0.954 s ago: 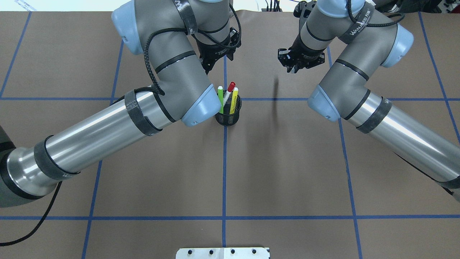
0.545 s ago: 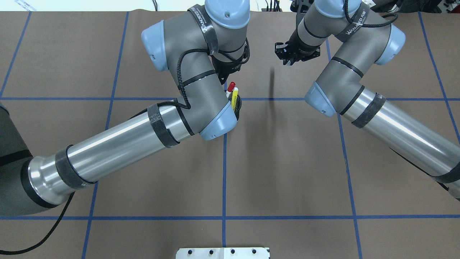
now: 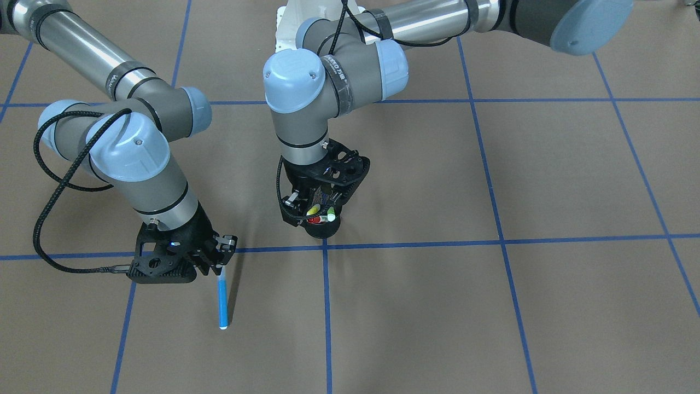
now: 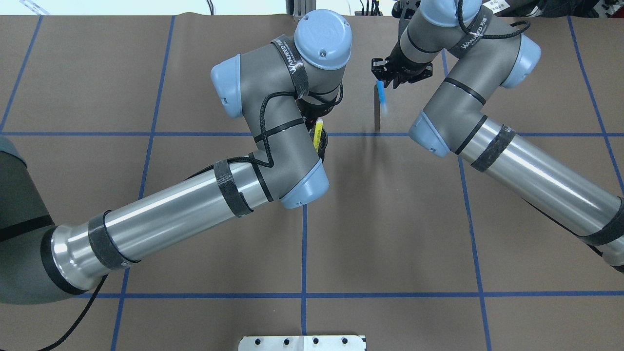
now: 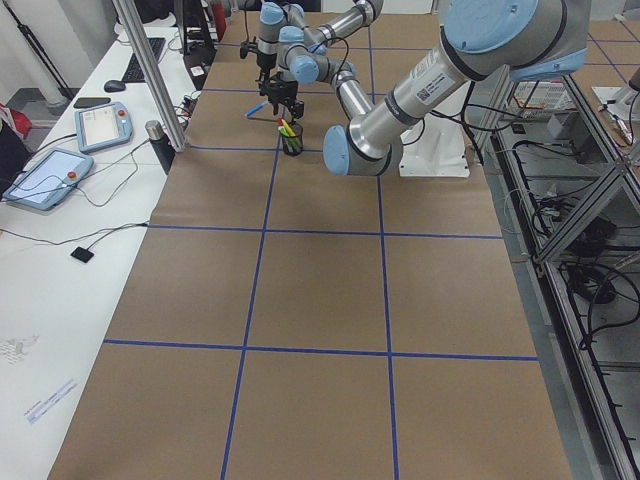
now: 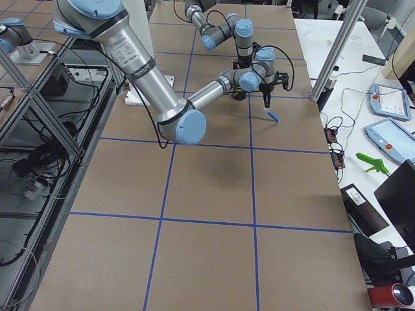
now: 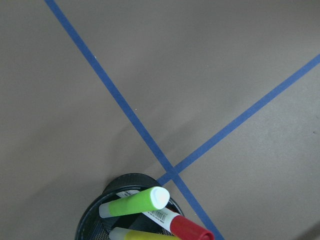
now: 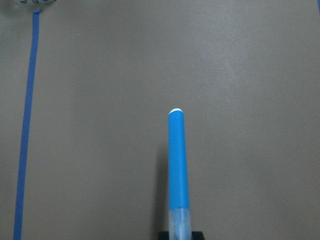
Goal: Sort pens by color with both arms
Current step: 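Set down the blue marker while the left gripper lowers into the cup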
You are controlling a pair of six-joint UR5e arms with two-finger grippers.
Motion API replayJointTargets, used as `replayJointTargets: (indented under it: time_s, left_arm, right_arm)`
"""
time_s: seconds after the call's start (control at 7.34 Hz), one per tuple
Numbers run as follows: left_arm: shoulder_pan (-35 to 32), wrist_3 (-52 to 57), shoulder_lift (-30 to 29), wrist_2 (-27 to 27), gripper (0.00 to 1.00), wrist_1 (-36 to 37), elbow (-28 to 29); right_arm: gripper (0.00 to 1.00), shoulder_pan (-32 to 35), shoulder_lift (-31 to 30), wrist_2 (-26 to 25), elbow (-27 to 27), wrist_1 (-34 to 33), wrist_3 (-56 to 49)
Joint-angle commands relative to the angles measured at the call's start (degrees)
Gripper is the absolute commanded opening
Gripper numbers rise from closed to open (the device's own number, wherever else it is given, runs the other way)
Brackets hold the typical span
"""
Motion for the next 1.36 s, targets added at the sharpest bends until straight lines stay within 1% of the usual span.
replayJointTargets:
  time_s: [0.0,0.27,0.41,0.54,0.68,0.82,0.95,1.09,1.23]
  left_arm:
    - [0.1,-2.3,0.1,2.6,0.80,-1.2,1.2]
    - [0.1,-2.8,0.1,3.1,0.76,-1.8,2.0]
    - [0.1,-2.9,0.1,3.4,0.70,-1.8,2.0]
    - [0.1,-2.9,0.1,3.5,0.64,-1.8,2.0]
    - [0.1,-3.1,0.0,3.5,0.60,-1.8,2.0]
    - [0.1,-3.1,-0.2,3.5,0.59,-1.8,2.0]
    - [0.1,-3.1,-0.4,3.5,0.59,-1.8,2.0]
    - [0.2,-3.1,-0.4,3.5,0.59,-1.8,2.0]
    - [0.4,-3.0,-0.4,3.5,0.61,-1.8,2.0]
  right_arm:
    - [0.60,0.0,-0.1,-0.2,-0.1,0.0,0.3]
    - [0.66,2.4,-0.4,1.6,0.1,-0.1,0.4]
    - [0.73,5.2,-0.8,5.0,0.2,-0.7,0.8]
    - [0.91,8.5,-1.9,7.5,1.2,-4.1,2.7]
    - [0.99,11.8,-1.6,9.0,4.8,-11.4,2.1]
    - [0.99,14.7,-1.6,11.4,7.7,-19.0,1.4]
    - [0.99,16.1,-1.6,11.7,9.3,-23.1,-0.4]
    - [0.99,16.6,-1.6,11.7,9.8,-24.2,-0.7]
    - [0.99,16.8,-1.7,11.6,9.9,-24.2,-0.7]
